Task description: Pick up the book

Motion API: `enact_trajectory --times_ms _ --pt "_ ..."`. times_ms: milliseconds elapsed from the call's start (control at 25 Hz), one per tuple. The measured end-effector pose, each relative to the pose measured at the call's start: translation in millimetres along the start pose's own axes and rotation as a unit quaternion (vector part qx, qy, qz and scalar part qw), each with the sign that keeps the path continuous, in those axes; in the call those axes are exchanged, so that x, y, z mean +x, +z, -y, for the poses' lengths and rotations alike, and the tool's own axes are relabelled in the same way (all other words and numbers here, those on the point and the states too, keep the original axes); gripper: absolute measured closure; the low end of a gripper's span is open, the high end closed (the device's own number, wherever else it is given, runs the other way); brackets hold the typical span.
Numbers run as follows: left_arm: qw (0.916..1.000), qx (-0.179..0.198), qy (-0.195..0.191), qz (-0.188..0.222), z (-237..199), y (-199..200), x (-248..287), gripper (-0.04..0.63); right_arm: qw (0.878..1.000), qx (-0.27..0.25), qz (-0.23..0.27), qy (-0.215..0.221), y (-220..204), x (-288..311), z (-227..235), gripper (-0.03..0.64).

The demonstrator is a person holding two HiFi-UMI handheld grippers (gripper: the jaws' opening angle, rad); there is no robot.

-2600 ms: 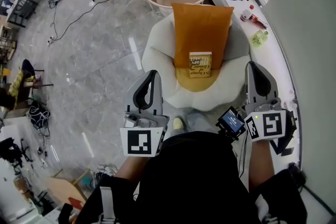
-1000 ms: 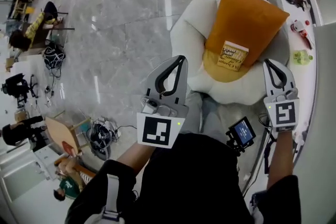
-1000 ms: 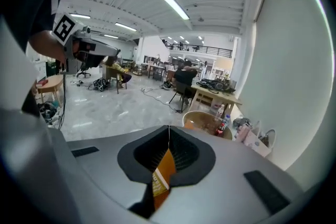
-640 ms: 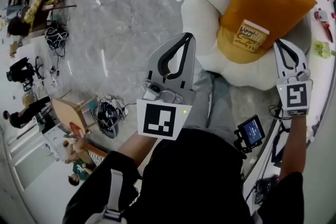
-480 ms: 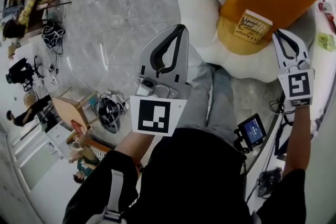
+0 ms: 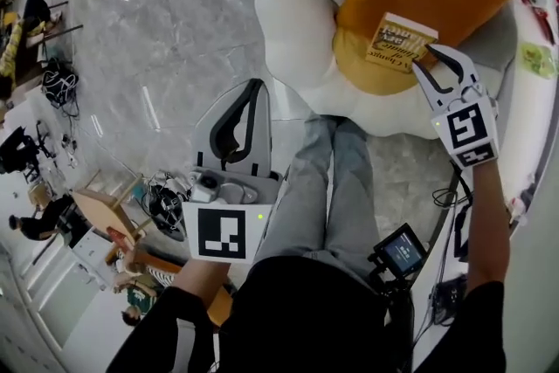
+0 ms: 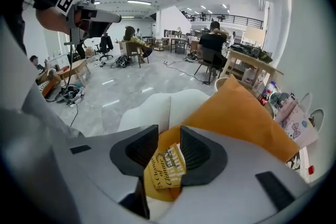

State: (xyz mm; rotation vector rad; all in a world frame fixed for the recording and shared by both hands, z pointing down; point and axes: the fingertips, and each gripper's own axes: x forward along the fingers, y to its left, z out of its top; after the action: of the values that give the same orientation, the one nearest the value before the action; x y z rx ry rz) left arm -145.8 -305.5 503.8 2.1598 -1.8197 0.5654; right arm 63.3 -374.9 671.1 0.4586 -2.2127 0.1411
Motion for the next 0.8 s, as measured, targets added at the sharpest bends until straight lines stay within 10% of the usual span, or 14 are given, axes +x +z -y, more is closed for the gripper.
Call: enact_trajectory --times_ms 800 --pt "0.9989 -0.008 -0.030 -0.034 30 -91 83 0.585 0.995 -0.026 -0.093 0.028 -121 124 31 0.407"
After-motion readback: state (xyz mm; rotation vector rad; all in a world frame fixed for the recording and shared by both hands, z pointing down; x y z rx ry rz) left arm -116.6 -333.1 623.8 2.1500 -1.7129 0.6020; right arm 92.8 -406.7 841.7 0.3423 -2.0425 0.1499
